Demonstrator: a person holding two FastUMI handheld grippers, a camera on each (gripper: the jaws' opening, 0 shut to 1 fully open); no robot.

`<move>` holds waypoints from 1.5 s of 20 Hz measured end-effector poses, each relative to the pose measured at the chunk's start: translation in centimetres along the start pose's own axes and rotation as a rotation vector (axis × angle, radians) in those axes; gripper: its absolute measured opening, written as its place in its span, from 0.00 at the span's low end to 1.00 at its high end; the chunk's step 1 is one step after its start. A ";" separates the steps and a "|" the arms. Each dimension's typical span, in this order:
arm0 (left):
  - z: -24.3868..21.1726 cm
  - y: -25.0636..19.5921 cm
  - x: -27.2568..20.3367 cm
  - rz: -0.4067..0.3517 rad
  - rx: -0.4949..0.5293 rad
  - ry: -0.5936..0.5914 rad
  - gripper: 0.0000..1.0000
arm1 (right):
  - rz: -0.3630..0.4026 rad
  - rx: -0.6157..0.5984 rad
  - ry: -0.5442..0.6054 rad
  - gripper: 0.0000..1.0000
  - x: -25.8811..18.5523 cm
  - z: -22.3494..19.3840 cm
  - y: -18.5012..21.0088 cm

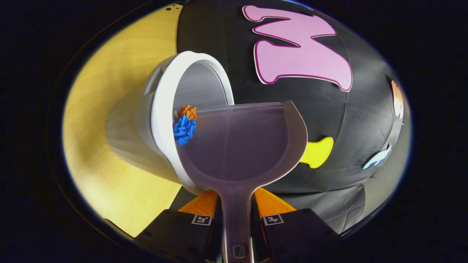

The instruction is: Pick up the small broom and dustpan from the desktop, sweep the trash into the dustpan with the broom, and then empty the trash into the garbage bin.

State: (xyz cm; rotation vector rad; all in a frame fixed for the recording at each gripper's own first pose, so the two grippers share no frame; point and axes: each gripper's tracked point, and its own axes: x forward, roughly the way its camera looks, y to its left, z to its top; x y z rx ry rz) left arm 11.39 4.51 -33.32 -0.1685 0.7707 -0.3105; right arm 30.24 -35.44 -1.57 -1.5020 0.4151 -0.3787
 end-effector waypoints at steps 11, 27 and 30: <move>0.1 2.8 -0.3 0.040 -0.024 -0.029 0.30 | 0.139 0.208 0.086 0.36 0.1 -1.0 0.9; 3.4 3.9 -2.3 0.087 -0.029 -0.116 0.29 | 0.413 1.363 0.020 0.41 -2.0 0.3 -4.2; 2.5 3.6 -2.4 0.080 -0.038 -0.102 0.26 | 0.536 1.579 -0.031 0.35 -1.7 1.5 -5.2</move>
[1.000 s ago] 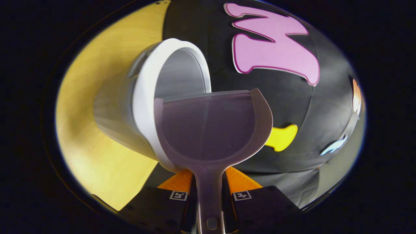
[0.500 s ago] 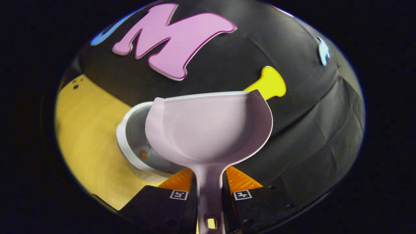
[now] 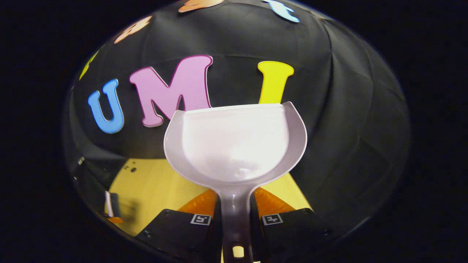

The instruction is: Pick up the small broom and dustpan from the desktop, sweep the trash into the dustpan with the broom, and then empty the trash into the garbage bin.

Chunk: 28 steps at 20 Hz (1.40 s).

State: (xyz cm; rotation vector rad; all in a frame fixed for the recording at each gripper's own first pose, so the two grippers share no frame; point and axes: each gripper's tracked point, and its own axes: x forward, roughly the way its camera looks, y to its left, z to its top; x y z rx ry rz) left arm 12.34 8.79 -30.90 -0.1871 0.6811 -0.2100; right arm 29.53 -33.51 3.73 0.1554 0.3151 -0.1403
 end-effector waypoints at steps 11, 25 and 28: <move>-4.6 1.5 3.0 0.088 0.013 0.067 0.27 | 0.082 0.002 0.357 0.35 1.2 -6.5 1.0; -7.0 3.5 10.7 0.236 0.160 0.230 0.27 | 0.113 -0.186 0.629 0.36 6.9 -22.1 2.3; -7.2 4.1 11.4 0.258 0.208 0.257 0.27 | 0.117 -0.205 0.646 0.36 7.3 -22.6 2.6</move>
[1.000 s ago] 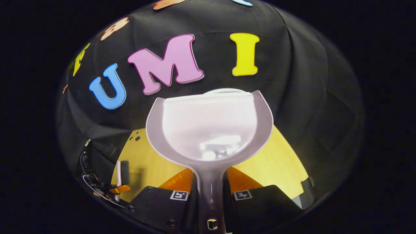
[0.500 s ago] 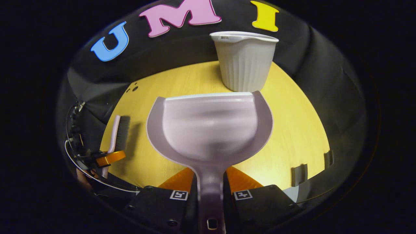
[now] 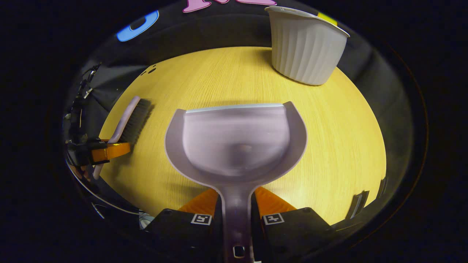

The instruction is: Pick up the small broom and dustpan from the desktop, sweep the trash into the dustpan with the broom, and then empty the trash into the garbage bin.

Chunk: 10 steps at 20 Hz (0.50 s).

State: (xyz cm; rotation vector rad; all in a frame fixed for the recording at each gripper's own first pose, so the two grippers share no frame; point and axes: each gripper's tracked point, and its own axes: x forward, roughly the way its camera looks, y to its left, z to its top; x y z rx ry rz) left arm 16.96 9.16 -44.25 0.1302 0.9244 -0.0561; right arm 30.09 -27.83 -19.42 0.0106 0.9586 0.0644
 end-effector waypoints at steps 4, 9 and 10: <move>0.1 0.3 0.6 0.041 0.052 0.016 0.29 | -0.023 -0.020 -0.004 0.36 0.1 0.1 -0.5; 0.2 -1.2 -0.7 0.003 0.082 0.010 0.39 | 0.019 -0.016 -0.015 0.49 -0.4 0.4 0.5; 0.2 -1.4 -1.3 -0.013 0.068 -0.003 0.54 | 0.036 -0.007 -0.021 0.60 -0.8 0.6 0.8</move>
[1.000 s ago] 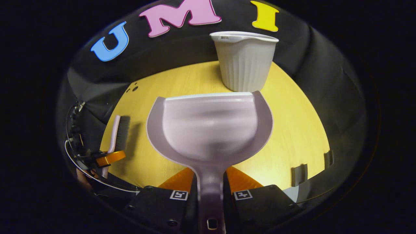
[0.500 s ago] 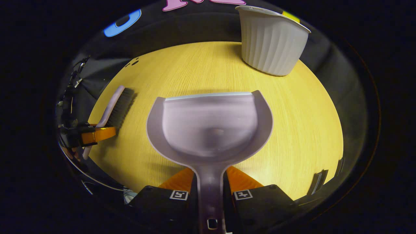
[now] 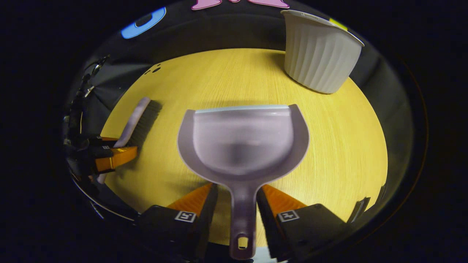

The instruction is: Pick up the small broom and dustpan from the desktop, sweep the trash into the dustpan with the broom, and then empty the trash into the garbage bin.

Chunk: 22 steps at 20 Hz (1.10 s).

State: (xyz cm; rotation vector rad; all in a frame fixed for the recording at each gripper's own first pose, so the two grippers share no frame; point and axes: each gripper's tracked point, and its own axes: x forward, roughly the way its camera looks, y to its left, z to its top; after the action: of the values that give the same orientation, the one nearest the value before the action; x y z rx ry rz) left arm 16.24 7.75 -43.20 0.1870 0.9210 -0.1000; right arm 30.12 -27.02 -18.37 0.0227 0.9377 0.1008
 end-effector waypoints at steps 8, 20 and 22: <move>6.9 -1.5 -10.8 -0.082 -0.096 -0.367 0.98 | -0.042 0.017 -0.396 0.99 -8.0 8.8 -1.0; 14.8 0.7 -26.2 0.062 -0.066 -1.016 0.96 | -0.128 -0.090 -0.893 0.98 -21.1 17.5 0.4; 14.7 0.1 -26.0 0.043 -0.090 -1.009 0.96 | -0.138 -0.126 -0.892 0.98 -21.3 17.0 0.3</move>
State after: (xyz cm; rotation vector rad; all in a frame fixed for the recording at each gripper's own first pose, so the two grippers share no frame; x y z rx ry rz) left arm 12.05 4.98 -13.77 0.0522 -0.0842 -0.0967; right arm 31.34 -28.37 8.81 -0.1067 0.0389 0.0143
